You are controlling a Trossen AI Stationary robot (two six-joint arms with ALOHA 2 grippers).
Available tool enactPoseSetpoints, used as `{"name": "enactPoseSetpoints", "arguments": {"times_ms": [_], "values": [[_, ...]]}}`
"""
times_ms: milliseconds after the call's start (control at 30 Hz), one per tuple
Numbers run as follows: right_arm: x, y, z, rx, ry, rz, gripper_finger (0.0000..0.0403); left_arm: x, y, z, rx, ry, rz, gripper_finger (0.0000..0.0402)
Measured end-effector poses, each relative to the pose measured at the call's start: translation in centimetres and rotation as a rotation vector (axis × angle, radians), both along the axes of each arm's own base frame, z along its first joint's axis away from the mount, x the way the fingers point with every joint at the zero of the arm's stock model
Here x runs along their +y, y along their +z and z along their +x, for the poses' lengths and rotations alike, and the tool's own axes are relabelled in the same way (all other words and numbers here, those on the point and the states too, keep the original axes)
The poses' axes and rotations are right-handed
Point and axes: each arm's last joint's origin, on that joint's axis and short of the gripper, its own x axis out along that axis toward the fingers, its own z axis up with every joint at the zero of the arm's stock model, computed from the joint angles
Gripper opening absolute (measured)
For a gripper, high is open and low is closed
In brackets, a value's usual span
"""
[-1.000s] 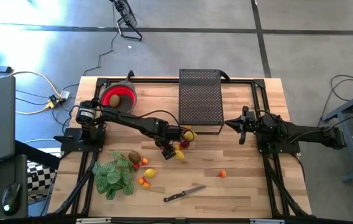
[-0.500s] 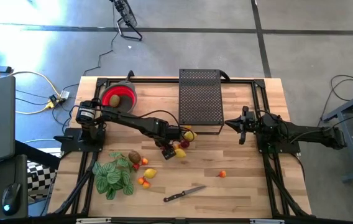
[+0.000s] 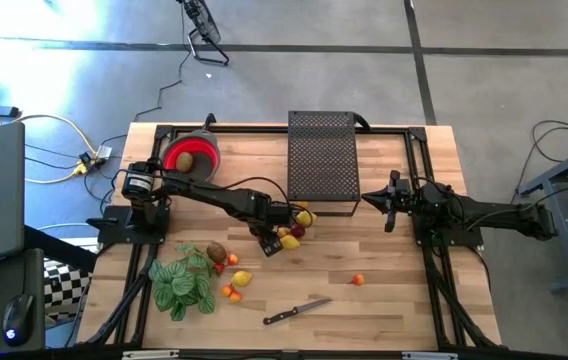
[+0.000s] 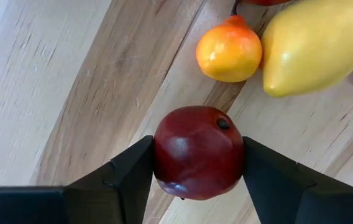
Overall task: Pick & Place Fruit
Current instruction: Put the left red pomegranate into the strainer bowl
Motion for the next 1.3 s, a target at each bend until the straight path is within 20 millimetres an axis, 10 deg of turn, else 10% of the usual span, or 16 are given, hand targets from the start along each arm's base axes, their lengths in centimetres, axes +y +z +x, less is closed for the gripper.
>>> {"name": "enactPoseSetpoints", "arguments": {"times_ms": [533,1300], "values": [[0.0,0.0,0.0,0.0,0.0,0.0,0.0002,0.0,0.6,-0.3,-0.006,-0.037,0.008,0.0212],[0.0,0.0,0.0,0.005,0.0,0.001,0.0002,2.3,12.9,-9.1,-0.168,0.221,0.49,0.0212]]}}
